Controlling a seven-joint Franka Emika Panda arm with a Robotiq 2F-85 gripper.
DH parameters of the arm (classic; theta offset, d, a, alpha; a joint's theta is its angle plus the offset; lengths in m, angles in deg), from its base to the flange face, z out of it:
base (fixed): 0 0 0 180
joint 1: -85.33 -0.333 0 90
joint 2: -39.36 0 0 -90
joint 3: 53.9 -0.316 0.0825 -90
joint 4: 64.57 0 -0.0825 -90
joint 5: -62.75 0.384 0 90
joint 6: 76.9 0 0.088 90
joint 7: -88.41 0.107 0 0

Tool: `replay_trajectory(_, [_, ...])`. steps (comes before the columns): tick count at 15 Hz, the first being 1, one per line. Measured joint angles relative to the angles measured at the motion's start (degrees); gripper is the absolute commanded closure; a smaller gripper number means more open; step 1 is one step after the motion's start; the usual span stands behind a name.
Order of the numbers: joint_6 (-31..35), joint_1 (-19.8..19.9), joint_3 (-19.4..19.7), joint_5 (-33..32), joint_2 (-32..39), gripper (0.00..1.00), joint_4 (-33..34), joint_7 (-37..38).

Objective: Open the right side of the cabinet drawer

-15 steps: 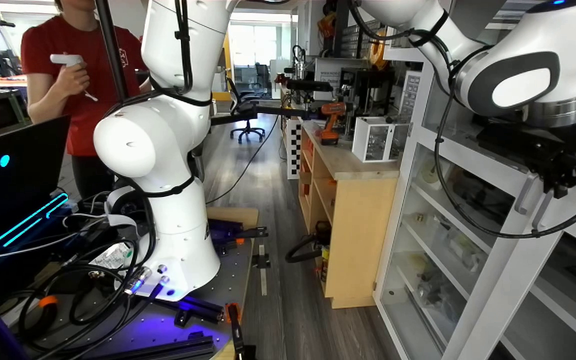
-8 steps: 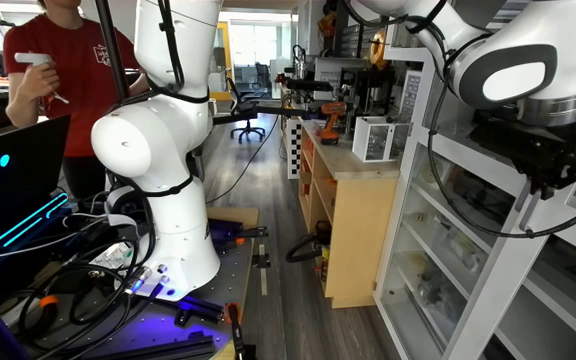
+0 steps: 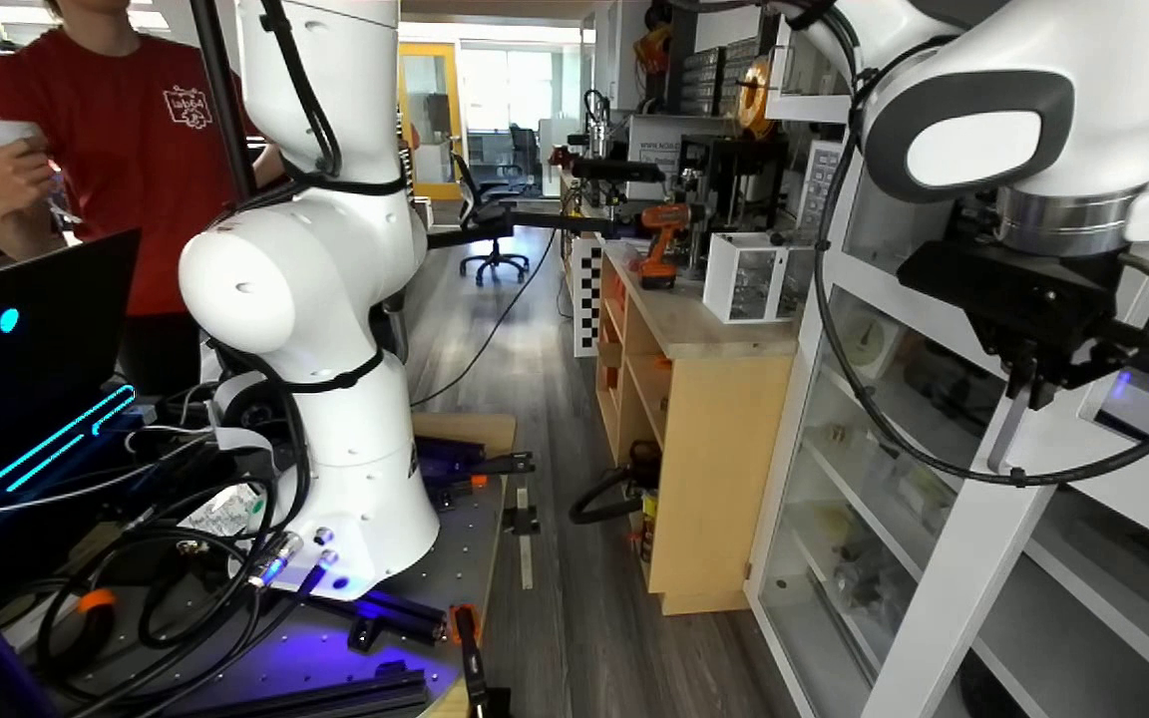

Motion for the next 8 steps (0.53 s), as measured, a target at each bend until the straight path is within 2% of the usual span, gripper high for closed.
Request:
replay_trajectory(3, [-0.82,-0.06,1.71,2.38,-3.54,0.96,-4.25,-5.09])
replay_trajectory(4, [-1.17,-0.12,2.36,2.76,-4.75,0.69,-5.64,-6.48])
replay_trajectory(5, [-1.55,-0.17,3.0,2.93,-5.86,0.58,-6.93,-7.61])
replay_trajectory(8, [-3.58,-0.34,5.69,2.67,-8.71,0.42,-9.9,-7.96])
